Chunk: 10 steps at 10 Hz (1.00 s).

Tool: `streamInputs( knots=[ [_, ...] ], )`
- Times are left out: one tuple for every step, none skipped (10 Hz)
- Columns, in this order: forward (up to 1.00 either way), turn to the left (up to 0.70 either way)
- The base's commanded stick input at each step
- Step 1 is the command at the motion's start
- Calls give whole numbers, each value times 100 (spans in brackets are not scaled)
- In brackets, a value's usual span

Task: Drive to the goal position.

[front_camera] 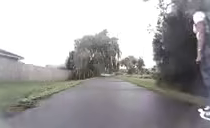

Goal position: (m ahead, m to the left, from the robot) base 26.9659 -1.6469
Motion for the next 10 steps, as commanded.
streamInputs(
  knots=[
    [85, 0],
    [85, 0],
    [85, 0],
    [85, 0],
    [85, 0],
    [85, 0],
    [85, 0],
    [85, 0],
    [85, 0],
    [85, 0]
  ],
)
